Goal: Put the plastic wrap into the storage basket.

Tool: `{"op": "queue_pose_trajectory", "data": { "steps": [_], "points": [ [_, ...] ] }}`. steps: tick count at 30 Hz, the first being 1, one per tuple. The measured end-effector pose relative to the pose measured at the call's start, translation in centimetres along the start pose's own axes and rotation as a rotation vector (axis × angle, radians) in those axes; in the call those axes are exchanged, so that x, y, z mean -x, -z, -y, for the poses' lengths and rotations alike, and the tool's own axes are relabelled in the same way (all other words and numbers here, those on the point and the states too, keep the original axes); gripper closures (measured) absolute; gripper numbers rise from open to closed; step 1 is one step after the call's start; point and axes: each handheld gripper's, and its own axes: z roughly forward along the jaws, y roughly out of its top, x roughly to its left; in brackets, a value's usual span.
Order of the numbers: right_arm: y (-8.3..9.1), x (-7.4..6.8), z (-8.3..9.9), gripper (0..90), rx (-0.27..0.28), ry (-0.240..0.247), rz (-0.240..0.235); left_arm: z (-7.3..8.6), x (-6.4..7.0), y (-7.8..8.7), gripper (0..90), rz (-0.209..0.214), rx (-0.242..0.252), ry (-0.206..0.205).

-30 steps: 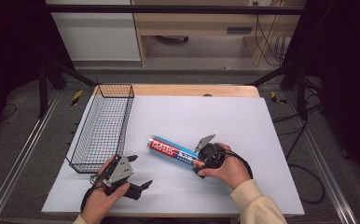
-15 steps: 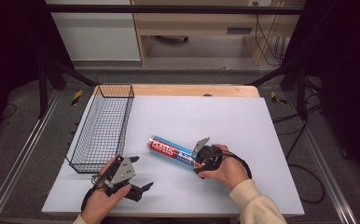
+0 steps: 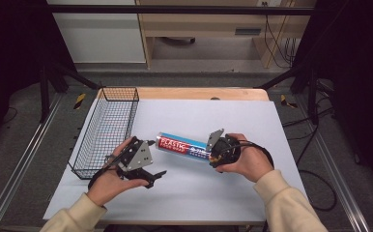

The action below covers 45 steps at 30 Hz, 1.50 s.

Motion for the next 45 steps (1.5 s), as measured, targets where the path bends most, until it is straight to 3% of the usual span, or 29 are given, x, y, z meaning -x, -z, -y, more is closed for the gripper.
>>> {"op": "queue_pose_trajectory", "data": {
  "steps": [1,6,14,17,27,37,45],
  "points": [
    [0.5,0.2,-0.2,31.6,-0.003,0.010,-0.004,-1.0,-0.9,-0.4,3.8,-0.008,-0.016,-0.033],
    [2.3,0.9,-1.0,31.7,-0.007,0.071,0.003,-2.9,-2.3,-1.7,4.3,0.010,-0.039,-0.079],
    [3.8,0.8,-2.3,31.7,0.001,0.117,-0.018,-5.0,-2.0,-3.4,5.9,0.034,-0.091,-0.154],
    [4.4,0.5,-2.7,31.7,-0.001,0.135,-0.024,-5.5,-1.5,-4.1,6.5,0.049,-0.116,-0.199],
    [5.1,0.5,-3.3,31.7,-0.001,0.161,-0.024,-6.5,-2.0,-4.5,9.3,0.051,-0.164,-0.228],
    [5.3,0.9,-4.0,31.8,0.014,0.170,-0.013,-6.7,-2.9,-5.3,19.7,0.040,-0.232,-0.274],
    [5.5,0.6,-4.5,31.9,0.012,0.201,-0.008,-6.7,-2.8,-5.7,24.1,0.063,-0.251,-0.271]
  ]
}}
